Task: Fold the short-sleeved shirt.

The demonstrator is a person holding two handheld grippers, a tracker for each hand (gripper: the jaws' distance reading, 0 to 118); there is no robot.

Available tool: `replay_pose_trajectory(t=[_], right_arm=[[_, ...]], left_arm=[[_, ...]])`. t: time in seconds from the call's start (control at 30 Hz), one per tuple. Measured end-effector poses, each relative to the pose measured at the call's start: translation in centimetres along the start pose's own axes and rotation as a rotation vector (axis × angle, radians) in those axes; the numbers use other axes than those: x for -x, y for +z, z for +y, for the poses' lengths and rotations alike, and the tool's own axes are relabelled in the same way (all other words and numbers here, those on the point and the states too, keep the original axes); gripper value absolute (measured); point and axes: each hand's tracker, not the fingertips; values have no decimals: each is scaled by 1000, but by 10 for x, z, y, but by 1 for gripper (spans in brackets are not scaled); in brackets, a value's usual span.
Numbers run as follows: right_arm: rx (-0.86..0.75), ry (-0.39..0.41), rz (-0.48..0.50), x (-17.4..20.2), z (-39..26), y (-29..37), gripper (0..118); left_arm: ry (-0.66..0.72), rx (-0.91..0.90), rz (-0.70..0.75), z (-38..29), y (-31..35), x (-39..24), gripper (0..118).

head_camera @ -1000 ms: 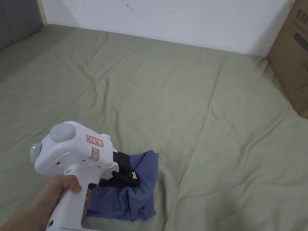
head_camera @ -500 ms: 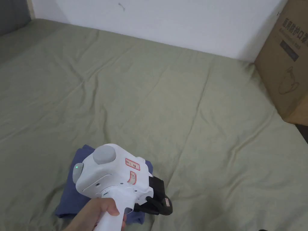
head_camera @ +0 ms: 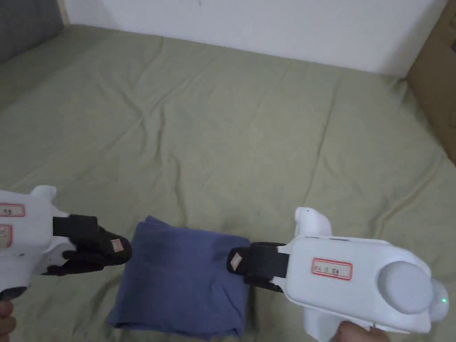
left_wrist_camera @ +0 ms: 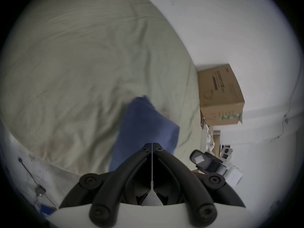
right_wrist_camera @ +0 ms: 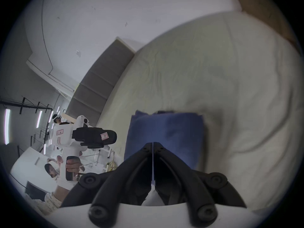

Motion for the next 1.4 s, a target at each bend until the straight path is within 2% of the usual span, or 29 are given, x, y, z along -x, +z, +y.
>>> replay_pose_trajectory(t=[0.1,0.2,0.33,0.37,0.4,0.43,0.47,0.53,0.57,0.63,0.8,0.93,1.07,1.1,1.13,1.17,1.2,1.23,1.27,1.3,1.37,1.4], right_arm=[[69,-58,-47,-19,-2,-36,1],[101,-48,-140,-38,-6,-51,1],[110,-57,-118,-49,-6,-57,1],[112,-46,-120,-49,-5,-57,1],[114,-37,-121,-50,-5,-57,1],[116,-32,-122,-51,-5,-57,1],[118,-24,-121,-49,-5,-57,1],[120,-28,-118,-52,-4,-56,1],[121,-32,-114,-53,-4,-56,1],[122,-43,-106,-56,-4,-58,1],[121,-69,-74,-62,-5,-56,1],[108,-65,-58,-62,-8,-54,1],[96,-53,-56,-62,-9,-53,1],[91,-64,-56,-62,-9,-53,1],[85,-74,-55,-62,-9,-53,1],[80,-85,-52,-62,-9,-52,1],[70,-91,-49,-60,-11,-49,1],[59,-89,-47,-57,-11,-46,1],[36,-90,-28,-52,-12,-42,1],[-7,-101,6,-45,-12,-34,1],[-64,-103,29,-33,-13,-15,1],[-112,-97,61,-26,-14,-2,1]], left_arm=[[40,9,12,1,-5,17,0],[54,28,14,4,-11,29,0],[54,15,-29,10,-13,31,1],[66,-5,-70,12,-12,30,6],[77,-15,-108,14,-11,31,25],[52,-18,-134,20,-11,29,63],[18,-10,-135,21,-14,28,117],[-14,-25,-172,26,-13,28,113],[-18,27,-194,29,-20,29,118],[-8,81,-198,31,-38,31,118],[-116,243,-63,23,-101,21,118],[-305,262,-31,8,-124,-14,118],[-194,308,15,13,-140,-25,117],[-182,301,4,12,-138,-24,111],[-178,303,0,13,-137,-23,95],[-189,304,5,14,-134,-22,88],[-191,286,72,15,-130,-18,79],[-154,289,165,17,-129,-12,68],[-4,345,144,21,-131,-1,49],[136,364,56,31,-130,14,47],[164,361,41,31,-126,11,44],[109,352,68,32,-124,7,44]])
